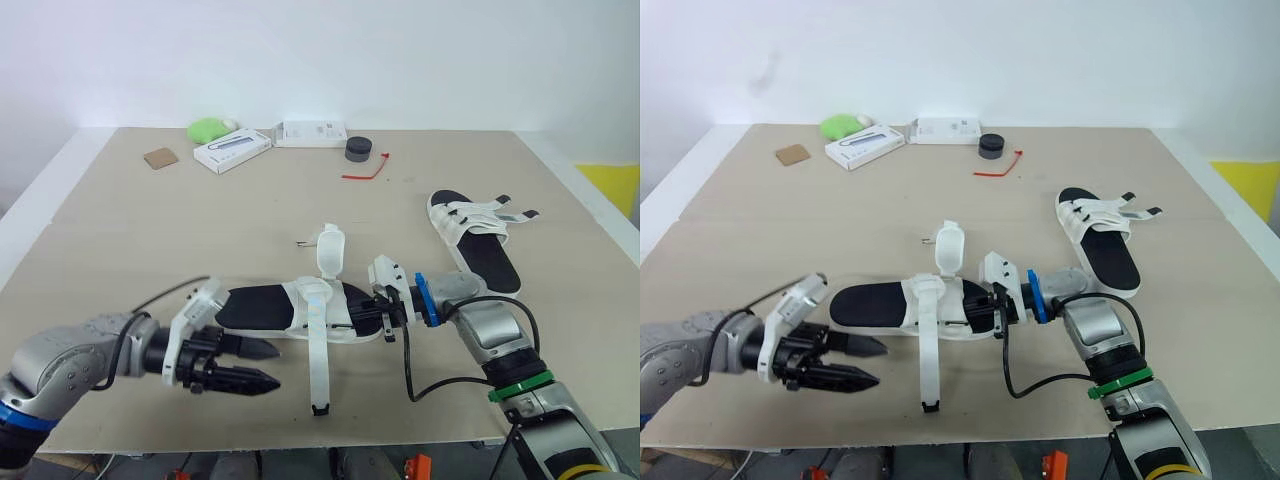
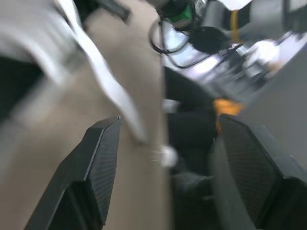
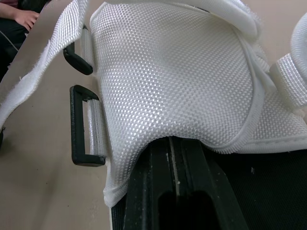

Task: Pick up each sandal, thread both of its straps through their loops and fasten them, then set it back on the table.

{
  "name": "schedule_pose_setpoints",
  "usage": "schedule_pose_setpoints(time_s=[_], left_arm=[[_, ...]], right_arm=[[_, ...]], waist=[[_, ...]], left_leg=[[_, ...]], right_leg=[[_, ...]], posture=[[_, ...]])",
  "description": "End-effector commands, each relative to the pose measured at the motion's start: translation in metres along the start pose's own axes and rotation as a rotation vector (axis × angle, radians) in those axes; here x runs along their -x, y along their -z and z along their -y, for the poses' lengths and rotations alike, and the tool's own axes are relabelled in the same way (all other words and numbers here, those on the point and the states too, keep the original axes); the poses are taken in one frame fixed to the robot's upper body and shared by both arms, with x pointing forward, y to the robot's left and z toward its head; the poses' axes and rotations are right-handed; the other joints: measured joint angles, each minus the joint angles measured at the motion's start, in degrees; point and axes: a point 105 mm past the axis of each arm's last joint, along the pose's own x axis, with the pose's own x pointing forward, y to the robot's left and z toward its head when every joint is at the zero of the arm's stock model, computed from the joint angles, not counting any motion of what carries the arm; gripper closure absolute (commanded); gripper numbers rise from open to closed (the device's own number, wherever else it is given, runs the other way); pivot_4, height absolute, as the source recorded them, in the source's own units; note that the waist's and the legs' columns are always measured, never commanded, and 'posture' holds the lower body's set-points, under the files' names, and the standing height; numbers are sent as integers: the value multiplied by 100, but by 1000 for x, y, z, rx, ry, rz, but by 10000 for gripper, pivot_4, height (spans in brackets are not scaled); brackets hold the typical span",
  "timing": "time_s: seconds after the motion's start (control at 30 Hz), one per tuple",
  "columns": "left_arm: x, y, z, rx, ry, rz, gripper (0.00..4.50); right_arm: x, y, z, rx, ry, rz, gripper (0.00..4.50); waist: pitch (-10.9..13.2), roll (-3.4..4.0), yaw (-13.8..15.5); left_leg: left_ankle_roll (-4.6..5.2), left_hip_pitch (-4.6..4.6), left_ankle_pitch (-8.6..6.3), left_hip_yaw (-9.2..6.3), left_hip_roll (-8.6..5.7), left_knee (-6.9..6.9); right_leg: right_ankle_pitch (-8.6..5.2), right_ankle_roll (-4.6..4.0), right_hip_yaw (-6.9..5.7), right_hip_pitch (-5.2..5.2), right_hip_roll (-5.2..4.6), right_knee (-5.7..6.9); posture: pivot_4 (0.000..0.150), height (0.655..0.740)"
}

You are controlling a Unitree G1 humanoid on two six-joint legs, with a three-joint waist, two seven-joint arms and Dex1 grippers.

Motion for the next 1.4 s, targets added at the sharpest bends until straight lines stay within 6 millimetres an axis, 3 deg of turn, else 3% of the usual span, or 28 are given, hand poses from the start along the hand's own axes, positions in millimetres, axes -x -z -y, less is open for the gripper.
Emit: schedule_pose_setpoints(time_s=[0.03, 0.23, 0.6, 0.7, 0.9, 1.17, 1.4], left_arm=[[-10, 11, -13, 62, -99, -39, 11889], [-34, 11, -47, 145, -218, 0, 11889], [-56, -15, -45, 160, -140, -17, 11889], [-59, -23, -41, 160, -114, -26, 19686], [-57, -38, -24, 162, -32, -13, 44256], [-52, -48, -15, 161, 5, 17, 44256], [-34, -83, -9, 148, 54, 88, 44256]], right_arm=[[-5, 49, -12, -169, -4, -138, 45000], [-2, 51, -18, -181, -3, -142, 45000], [2, 51, -16, -194, 31, -139, 45000], [1, 50, -15, -195, 37, -133, 45000], [0, 48, -11, -193, 50, -125, 45000], [0, 46, -6, -194, 57, -120, 45000], [-1, 46, -4, -195, 54, -117, 45000]], waist=[[-3, -7, 13], [-23, -20, 112], [-38, -19, 120], [-38, -19, 119], [-37, -17, 115], [-35, -18, 101], [-29, -26, 100]], left_leg=[[0, -1, 0, -1, 0, 0], [-6, -2, -4, 2, -3, 1], [-18, -7, -14, 1, -9, 4], [-16, -7, -13, 0, -10, 6], [-14, -5, -12, -8, -12, 22], [-10, -5, -9, -11, -12, 22], [-6, -3, -6, -19, -10, 24]], right_leg=[[0, -1, -1, -4, 4, 0], [2, -3, 1, -8, 8, -4], [-10, -9, 3, -4, 14, -7], [-11, -7, 4, -1, 15, -7], [-6, 1, 2, 10, 16, -6], [-2, 0, 3, 8, 20, -6], [12, 4, 5, 3, 30, -5]], posture=[[1500, 7400], [1500, 7400], [1500, 7400], [1500, 7400], [1500, 7400], [1500, 7400], [1500, 7400]])
